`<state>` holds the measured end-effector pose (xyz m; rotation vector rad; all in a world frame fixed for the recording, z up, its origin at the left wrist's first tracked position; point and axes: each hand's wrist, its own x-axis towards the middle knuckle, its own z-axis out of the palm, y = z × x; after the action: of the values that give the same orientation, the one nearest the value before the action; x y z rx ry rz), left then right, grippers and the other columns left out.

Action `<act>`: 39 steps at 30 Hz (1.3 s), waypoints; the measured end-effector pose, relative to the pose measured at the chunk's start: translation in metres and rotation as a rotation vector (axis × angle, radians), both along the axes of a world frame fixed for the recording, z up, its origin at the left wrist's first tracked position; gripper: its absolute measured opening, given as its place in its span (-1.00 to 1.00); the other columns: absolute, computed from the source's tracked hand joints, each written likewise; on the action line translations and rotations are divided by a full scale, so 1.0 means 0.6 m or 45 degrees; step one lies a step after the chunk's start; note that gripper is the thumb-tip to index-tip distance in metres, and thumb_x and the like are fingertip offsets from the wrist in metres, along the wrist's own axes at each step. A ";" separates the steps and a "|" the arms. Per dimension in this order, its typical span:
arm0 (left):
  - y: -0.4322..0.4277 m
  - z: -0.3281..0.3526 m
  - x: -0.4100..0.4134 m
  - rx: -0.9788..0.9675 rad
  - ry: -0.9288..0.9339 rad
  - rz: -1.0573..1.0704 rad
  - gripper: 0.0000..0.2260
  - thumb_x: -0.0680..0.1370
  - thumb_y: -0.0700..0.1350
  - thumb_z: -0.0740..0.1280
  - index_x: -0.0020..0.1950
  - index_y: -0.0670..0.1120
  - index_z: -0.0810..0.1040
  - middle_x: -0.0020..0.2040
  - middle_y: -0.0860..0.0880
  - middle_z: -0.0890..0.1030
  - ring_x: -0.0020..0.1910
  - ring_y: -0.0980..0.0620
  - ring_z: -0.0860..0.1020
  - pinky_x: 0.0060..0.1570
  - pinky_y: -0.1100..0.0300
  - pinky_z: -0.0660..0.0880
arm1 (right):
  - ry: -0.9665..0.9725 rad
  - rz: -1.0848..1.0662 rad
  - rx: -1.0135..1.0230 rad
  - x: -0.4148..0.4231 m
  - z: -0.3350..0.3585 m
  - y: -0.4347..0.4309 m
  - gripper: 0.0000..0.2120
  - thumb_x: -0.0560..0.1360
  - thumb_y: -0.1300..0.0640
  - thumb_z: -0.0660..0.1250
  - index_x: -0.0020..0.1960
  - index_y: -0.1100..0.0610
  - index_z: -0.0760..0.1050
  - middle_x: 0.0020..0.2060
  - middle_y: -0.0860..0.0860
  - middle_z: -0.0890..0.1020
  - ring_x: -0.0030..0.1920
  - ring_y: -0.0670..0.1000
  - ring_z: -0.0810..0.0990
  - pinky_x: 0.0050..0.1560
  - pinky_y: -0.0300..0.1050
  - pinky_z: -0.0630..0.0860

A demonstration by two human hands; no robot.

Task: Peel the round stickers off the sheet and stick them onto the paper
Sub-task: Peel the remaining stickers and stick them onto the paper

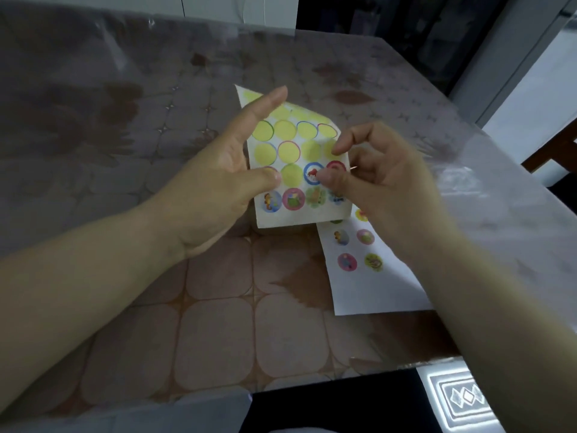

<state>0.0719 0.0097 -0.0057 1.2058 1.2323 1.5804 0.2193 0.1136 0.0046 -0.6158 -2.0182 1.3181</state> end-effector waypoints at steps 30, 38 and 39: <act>0.003 0.004 0.010 0.050 0.120 0.159 -0.46 0.48 -0.35 0.32 0.37 0.04 0.33 0.30 0.03 0.49 0.16 0.14 0.56 0.01 0.28 0.51 | 0.064 -0.404 1.051 -0.003 -0.029 -0.019 -0.93 0.39 -0.02 0.42 -0.18 -0.06 0.66 0.05 -0.15 0.38 0.10 0.05 0.40 0.11 0.09 0.35; -0.001 0.006 0.005 0.024 0.220 0.161 -0.43 0.48 -0.27 0.37 0.40 0.11 0.31 0.36 -0.19 0.42 0.04 0.11 0.60 -0.03 0.28 0.52 | 0.074 -0.415 0.977 -0.002 -0.032 -0.013 -0.89 0.37 -0.06 0.43 -0.11 -0.15 0.59 0.04 -0.15 0.38 0.09 -0.02 0.37 0.10 0.13 0.39; -0.001 0.007 0.005 0.024 0.225 0.166 -0.44 0.47 -0.25 0.37 0.40 0.12 0.31 0.36 -0.18 0.42 0.03 0.11 0.61 -0.03 0.27 0.52 | 0.076 -0.419 0.998 -0.002 -0.032 -0.013 -0.90 0.37 -0.05 0.43 -0.11 -0.14 0.60 0.04 -0.15 0.38 0.09 -0.01 0.38 0.10 0.14 0.38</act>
<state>0.0749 0.0088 -0.0016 1.3232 1.4368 1.6092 0.2183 0.1056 -0.0145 -0.4859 -2.0545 0.2937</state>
